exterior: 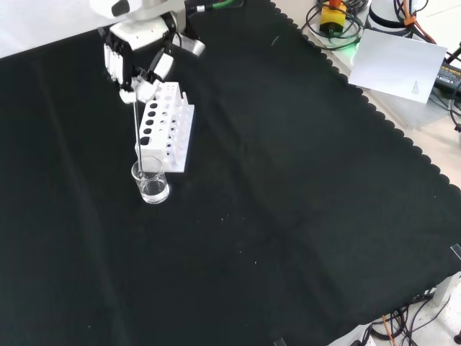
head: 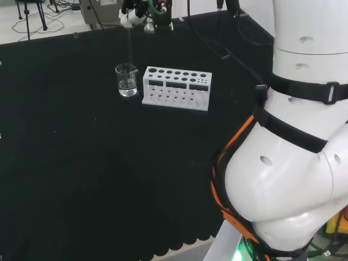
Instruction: Put the glass rod back on the white test tube rack.
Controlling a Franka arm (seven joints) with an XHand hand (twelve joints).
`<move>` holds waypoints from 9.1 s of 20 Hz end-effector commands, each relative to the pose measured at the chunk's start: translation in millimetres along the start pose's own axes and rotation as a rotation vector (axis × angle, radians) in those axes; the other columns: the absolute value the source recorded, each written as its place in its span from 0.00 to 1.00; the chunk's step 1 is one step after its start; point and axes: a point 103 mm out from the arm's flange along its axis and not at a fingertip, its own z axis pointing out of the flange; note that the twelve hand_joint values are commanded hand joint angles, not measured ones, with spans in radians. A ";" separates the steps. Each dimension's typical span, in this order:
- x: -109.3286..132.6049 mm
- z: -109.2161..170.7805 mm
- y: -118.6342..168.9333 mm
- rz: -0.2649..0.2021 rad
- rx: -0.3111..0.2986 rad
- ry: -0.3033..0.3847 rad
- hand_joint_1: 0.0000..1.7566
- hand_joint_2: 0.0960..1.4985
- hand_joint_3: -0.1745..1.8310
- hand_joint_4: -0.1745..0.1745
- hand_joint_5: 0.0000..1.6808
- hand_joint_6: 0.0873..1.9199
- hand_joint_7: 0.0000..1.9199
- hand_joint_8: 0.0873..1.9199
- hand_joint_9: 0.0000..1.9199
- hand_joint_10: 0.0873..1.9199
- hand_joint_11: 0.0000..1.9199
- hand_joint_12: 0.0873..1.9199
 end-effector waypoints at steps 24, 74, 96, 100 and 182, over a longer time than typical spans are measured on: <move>-56.9 -76.5 -47.5 0.120 -0.102 0.006 0.74 0.68 0.09 0.00 0.75 0.04 0.59 0.54 0.91 0.29 0.66 0.37; -50.8 -12.9 -43.2 0.108 -0.013 0.026 0.74 0.68 0.09 0.00 0.75 0.05 0.59 0.54 0.91 0.29 0.66 0.37; -61.1 24.3 -47.6 0.117 0.023 0.059 0.74 0.68 0.09 0.00 0.75 0.05 0.59 0.54 0.91 0.29 0.66 0.37; -63.5 30.6 -47.9 0.116 0.013 0.065 0.74 0.68 0.09 0.00 0.75 0.05 0.59 0.54 0.91 0.29 0.66 0.37; -59.9 31.8 -59.7 0.089 0.056 0.050 0.76 0.57 0.00 0.00 0.46 0.42 0.74 0.00 0.92 0.38 0.78 0.38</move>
